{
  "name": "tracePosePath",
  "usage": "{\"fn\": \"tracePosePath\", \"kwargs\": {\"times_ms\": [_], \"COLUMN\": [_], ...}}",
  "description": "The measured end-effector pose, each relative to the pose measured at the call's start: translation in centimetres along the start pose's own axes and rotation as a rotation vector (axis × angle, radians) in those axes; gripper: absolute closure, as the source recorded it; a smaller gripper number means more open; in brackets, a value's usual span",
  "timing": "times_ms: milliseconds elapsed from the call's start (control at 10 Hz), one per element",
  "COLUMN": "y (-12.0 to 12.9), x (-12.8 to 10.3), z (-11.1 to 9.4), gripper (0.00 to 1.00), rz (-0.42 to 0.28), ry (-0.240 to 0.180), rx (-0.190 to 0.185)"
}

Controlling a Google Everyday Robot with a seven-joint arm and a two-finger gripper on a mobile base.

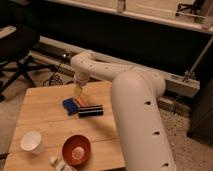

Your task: Drag the pepper across the table

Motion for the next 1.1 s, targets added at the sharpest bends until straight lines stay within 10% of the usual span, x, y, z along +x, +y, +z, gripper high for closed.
{"fn": "tracePosePath", "kwargs": {"times_ms": [300,700,1100], "y": [-0.2,1.8,2.2], "x": [0.5,-1.7,-2.0], "z": [3.0,4.5,4.9], "gripper": [0.20,0.21,0.55], "rz": [0.127,0.105,0.092], "ry": [0.042,0.024,0.019], "rx": [0.031,0.031,0.027]}}
